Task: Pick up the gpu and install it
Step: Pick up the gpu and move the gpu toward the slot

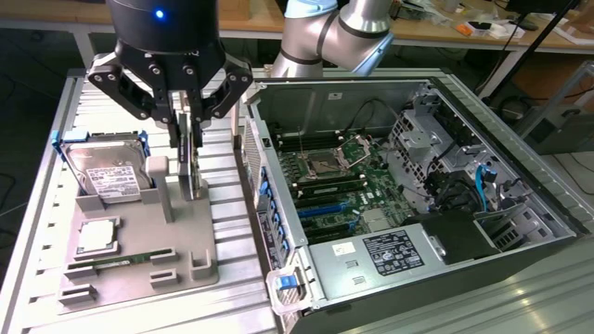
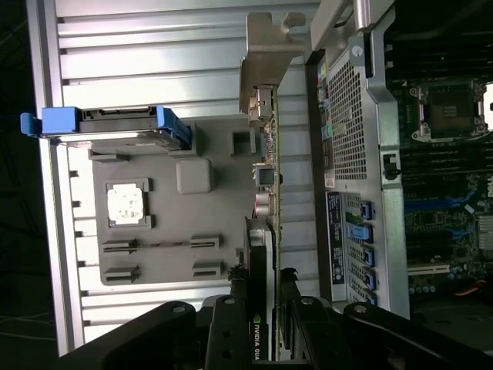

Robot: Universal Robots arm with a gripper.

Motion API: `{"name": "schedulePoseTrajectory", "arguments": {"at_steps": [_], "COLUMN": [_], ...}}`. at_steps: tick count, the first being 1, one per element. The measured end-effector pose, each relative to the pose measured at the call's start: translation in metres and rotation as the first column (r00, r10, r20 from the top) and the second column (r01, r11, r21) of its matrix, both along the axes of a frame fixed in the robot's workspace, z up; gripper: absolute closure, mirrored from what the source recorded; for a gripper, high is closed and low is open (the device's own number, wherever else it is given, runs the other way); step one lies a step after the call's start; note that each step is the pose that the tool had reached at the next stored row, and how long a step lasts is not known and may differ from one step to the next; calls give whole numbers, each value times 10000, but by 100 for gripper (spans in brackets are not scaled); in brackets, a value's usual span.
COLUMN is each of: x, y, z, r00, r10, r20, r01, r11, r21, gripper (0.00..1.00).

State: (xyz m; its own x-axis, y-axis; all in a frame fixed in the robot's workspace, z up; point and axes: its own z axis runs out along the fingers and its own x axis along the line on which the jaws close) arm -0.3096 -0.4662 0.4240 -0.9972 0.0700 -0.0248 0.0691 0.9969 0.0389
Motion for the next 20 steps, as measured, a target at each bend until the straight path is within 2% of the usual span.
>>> {"name": "schedulePoseTrajectory", "arguments": {"at_steps": [20], "x": [0], "y": [0], "z": [72], "r00": [10000], "r10": [0], "r20": [-2], "r01": [0], "r11": [10000], "r21": [-11], "gripper": [73]}}
